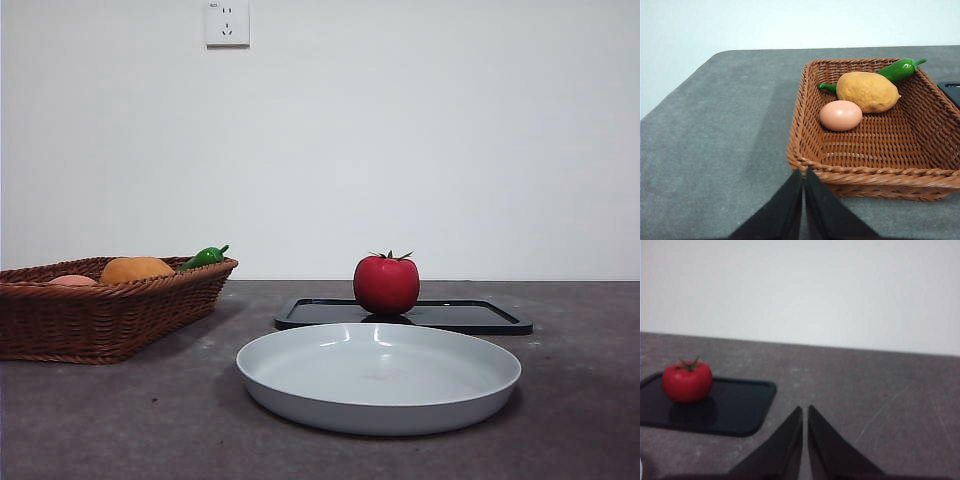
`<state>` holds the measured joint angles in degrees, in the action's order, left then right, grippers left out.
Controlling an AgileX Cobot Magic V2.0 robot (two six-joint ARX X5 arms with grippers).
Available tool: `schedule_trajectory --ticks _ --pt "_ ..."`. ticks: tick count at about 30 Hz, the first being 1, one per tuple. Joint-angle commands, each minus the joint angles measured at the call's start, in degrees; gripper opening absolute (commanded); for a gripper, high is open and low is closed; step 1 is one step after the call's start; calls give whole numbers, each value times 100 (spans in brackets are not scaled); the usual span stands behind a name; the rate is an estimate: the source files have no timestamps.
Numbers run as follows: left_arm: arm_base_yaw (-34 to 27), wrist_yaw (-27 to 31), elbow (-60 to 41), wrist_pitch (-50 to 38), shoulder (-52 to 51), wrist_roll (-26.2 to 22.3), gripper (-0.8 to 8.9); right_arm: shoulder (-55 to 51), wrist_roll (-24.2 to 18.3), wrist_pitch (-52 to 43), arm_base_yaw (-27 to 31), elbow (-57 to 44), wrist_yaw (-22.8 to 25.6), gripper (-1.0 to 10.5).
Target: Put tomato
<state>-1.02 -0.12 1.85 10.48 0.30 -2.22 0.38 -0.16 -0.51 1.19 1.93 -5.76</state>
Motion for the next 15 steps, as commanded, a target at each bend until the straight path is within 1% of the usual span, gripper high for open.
schedule_trajectory --ticks 1,9,12,15 --pt "-15 -2 -118 42 -11 13 10 -17 107 -46 9 -111 28 8" --pt "-15 -2 -116 42 -11 13 10 -17 103 634 9 -131 31 8" --pt "-15 -2 -118 42 -11 13 10 -17 101 1045 9 -131 31 8" --pt "-15 -2 -118 42 -11 13 10 -17 127 1047 9 -131 70 8"
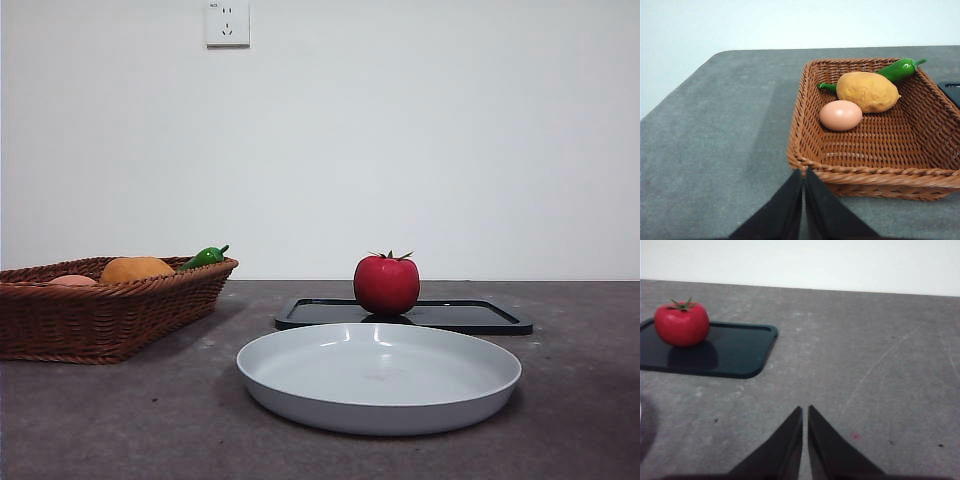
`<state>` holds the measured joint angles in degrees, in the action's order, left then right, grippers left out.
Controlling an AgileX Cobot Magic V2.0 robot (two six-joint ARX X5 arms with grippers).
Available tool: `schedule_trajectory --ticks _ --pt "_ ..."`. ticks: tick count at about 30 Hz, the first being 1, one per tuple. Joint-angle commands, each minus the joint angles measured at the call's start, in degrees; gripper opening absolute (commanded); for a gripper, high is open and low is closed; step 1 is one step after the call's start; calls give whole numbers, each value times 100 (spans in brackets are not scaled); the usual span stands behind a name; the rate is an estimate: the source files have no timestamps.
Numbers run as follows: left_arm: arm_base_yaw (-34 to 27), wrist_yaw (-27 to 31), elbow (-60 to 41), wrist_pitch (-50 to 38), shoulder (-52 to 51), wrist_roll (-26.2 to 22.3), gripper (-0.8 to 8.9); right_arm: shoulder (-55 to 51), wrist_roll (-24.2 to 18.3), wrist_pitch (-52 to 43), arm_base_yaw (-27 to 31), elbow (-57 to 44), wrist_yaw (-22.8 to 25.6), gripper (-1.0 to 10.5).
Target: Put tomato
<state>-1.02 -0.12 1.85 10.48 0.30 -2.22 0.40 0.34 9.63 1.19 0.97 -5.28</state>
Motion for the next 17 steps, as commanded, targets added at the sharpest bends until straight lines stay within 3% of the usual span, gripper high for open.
schedule_trajectory --ticks 1,17 --pt "-15 -4 -116 39 -11 13 10 -20 72 9 7 -35 20 8" --pt "-15 -2 -116 42 -11 13 10 -20 72 -63 9 -31 22 8"
